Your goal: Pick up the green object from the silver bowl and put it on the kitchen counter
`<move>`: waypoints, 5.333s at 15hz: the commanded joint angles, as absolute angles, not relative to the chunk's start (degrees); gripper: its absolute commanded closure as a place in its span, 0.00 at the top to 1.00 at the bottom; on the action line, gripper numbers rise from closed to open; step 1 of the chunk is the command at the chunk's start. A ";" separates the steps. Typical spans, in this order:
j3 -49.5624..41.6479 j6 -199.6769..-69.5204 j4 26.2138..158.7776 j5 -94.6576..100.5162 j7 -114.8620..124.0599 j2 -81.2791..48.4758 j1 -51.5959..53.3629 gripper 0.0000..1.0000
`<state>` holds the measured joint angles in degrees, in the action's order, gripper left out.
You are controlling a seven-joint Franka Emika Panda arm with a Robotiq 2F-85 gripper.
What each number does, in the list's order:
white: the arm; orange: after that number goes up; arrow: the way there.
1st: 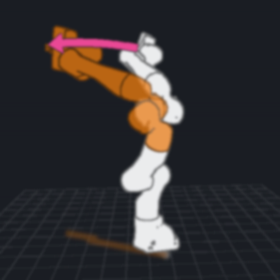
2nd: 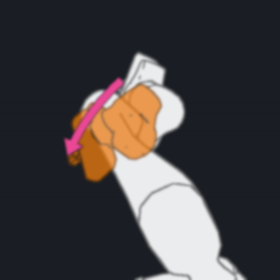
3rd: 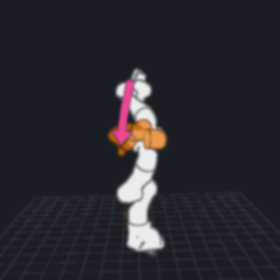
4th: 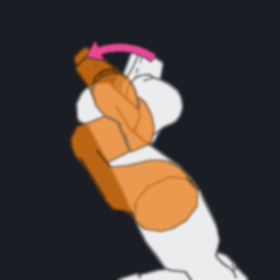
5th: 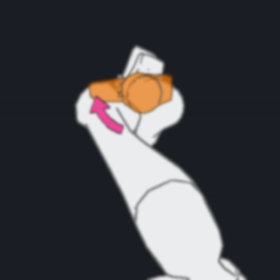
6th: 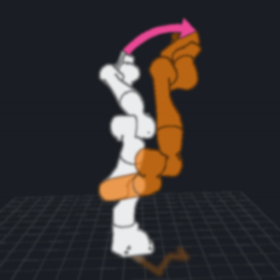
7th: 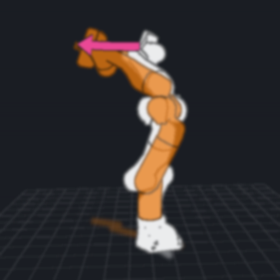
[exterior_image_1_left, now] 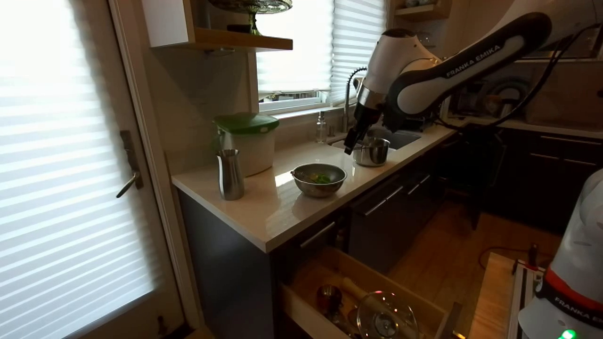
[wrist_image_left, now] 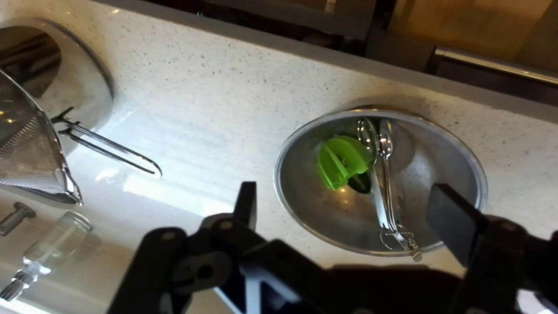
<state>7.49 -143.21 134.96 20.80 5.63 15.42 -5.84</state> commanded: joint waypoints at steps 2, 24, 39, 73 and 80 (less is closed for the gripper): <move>6.05 -143.02 134.98 21.16 5.81 16.18 -4.77 1.00; 2.06 -133.39 116.11 29.36 -7.30 -5.51 -0.01 1.00; 2.62 -133.57 106.09 24.70 -18.62 -18.81 0.82 0.65; -9.17 -149.97 97.55 27.18 11.48 -25.45 -0.57 0.08; -7.11 -145.16 92.29 16.82 3.32 -30.77 -1.83 0.42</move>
